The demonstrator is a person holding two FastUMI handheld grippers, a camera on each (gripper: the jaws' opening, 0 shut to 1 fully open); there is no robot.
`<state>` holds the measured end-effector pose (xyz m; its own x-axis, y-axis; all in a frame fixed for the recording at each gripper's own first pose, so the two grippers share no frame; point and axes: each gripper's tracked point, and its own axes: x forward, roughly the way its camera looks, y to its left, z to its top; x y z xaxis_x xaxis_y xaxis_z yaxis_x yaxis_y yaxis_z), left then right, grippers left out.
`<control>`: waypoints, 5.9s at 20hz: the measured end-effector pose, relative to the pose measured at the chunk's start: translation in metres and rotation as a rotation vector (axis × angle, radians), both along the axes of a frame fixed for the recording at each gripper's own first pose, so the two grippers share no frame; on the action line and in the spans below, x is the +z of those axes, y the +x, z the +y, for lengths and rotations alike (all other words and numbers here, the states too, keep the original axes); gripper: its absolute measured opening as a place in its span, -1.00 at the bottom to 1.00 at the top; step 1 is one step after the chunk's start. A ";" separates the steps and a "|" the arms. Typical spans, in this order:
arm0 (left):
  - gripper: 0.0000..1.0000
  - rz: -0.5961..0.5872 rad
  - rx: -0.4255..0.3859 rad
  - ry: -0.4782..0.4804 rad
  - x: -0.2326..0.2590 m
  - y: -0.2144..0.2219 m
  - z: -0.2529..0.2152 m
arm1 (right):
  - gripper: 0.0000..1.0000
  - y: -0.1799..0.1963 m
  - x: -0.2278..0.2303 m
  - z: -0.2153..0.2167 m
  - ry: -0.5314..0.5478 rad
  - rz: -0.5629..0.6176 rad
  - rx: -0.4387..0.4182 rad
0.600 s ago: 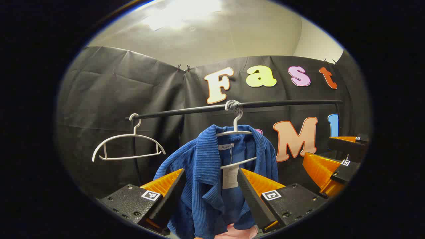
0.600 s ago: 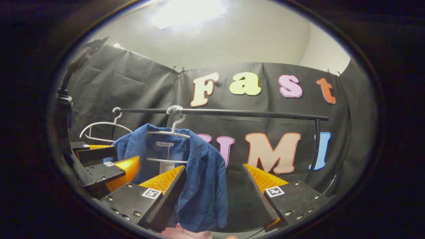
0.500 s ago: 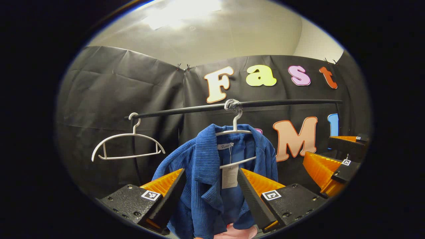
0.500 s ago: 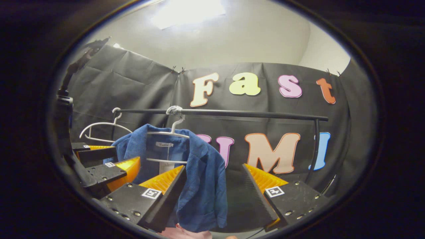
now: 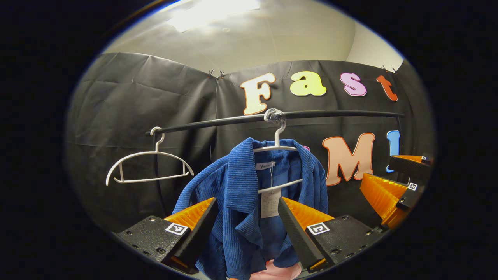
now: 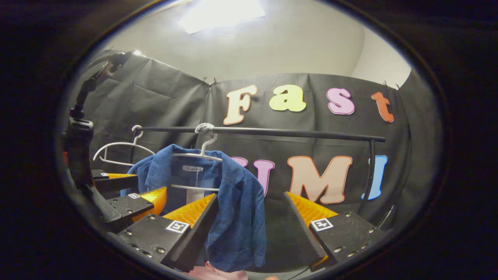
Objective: Grasp the clothes on the hanger with both hands and then place them into the laundry hamper below.
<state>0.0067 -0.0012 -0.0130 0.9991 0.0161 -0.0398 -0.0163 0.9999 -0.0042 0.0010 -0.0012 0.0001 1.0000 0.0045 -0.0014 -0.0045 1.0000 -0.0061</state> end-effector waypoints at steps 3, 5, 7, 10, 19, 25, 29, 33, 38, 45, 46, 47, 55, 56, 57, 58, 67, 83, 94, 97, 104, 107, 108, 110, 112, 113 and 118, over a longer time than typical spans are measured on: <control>0.84 0.005 0.000 -0.002 -0.002 0.002 -0.002 | 0.95 0.000 0.000 0.000 -0.001 -0.002 -0.003; 0.84 0.011 0.000 0.000 -0.004 0.002 -0.003 | 0.93 -0.001 -0.001 -0.001 -0.005 0.000 -0.007; 0.84 0.018 0.001 0.002 -0.007 0.004 -0.004 | 0.96 -0.002 0.000 -0.002 -0.009 0.003 -0.010; 0.84 0.026 0.012 0.010 -0.011 0.005 -0.001 | 0.96 -0.003 0.002 -0.003 -0.016 0.001 -0.014; 0.84 0.076 0.076 0.051 -0.043 0.022 0.011 | 0.96 -0.002 -0.005 -0.002 -0.037 0.016 -0.005; 0.59 0.121 0.074 0.107 -0.066 0.030 0.029 | 0.96 0.009 -0.013 -0.002 -0.036 0.025 0.000; 0.01 0.126 0.063 0.109 -0.070 0.043 0.028 | 0.96 0.018 -0.021 0.002 -0.033 0.033 0.013; -0.57 0.129 0.056 0.092 -0.070 0.044 0.035 | 0.96 0.031 -0.029 0.009 -0.030 0.042 0.042; -0.93 0.142 0.018 0.077 -0.066 0.039 0.032 | 0.96 0.050 -0.046 0.024 -0.025 0.067 0.086; -0.96 0.149 -0.043 0.057 -0.049 0.022 0.026 | 0.94 0.087 -0.073 0.047 0.016 0.106 0.137; -0.96 0.152 -0.045 0.053 -0.046 0.020 0.026 | 0.94 0.092 -0.076 0.051 0.024 0.110 0.145; -0.96 0.156 -0.045 0.049 -0.043 0.018 0.027 | 0.94 0.098 -0.080 0.055 0.030 0.114 0.151; -0.98 0.120 -0.035 0.037 -0.009 0.006 0.037 | 0.96 0.136 -0.117 0.076 0.042 0.158 0.168; -0.97 0.116 -0.028 0.036 -0.006 0.005 0.039 | 0.96 0.140 -0.122 0.078 0.041 0.166 0.170; -0.97 0.113 -0.021 0.038 -0.003 0.005 0.041 | 0.97 0.142 -0.128 0.081 0.036 0.174 0.174; -0.96 0.109 -0.012 0.040 -0.001 0.004 0.044 | 0.97 0.144 -0.132 0.083 0.029 0.181 0.176; -0.95 0.073 0.091 0.070 0.020 -0.002 0.078 | -0.36 0.152 -0.147 0.067 -0.051 0.205 0.126; -0.96 -0.029 0.202 0.072 0.071 -0.003 0.131 | -0.80 0.184 -0.101 -0.039 -0.117 0.101 -0.109; -0.96 -0.048 0.211 0.107 0.073 0.025 0.165 | -0.80 0.216 -0.075 -0.064 -0.089 0.014 -0.164; -0.96 -0.044 0.198 0.115 0.065 0.038 0.171 | -0.80 0.225 -0.075 -0.068 -0.074 0.006 -0.169; -0.91 -0.037 0.144 0.110 0.046 0.059 0.176 | -0.80 0.240 -0.065 -0.077 -0.063 -0.040 -0.193; -1.00 -0.036 0.126 0.096 0.040 0.065 0.176 | -0.80 0.247 -0.063 -0.079 -0.050 -0.055 -0.196; -0.96 -0.035 0.121 0.095 0.038 0.068 0.176 | -0.80 0.248 -0.063 -0.078 -0.056 -0.059 -0.199; -0.96 -0.029 0.107 0.093 0.032 0.072 0.176 | -0.80 0.251 -0.065 -0.080 -0.077 -0.066 -0.207; -0.96 -0.028 0.084 0.083 0.026 0.077 0.174 | -0.80 0.256 -0.069 -0.078 -0.076 -0.068 -0.209; -0.91 -0.030 0.070 0.079 0.024 0.078 0.173 | -0.80 0.258 -0.072 -0.077 -0.073 -0.066 -0.209; -0.96 -0.043 0.035 0.074 0.015 0.078 0.170 | -0.80 0.268 -0.086 -0.079 -0.064 -0.037 -0.200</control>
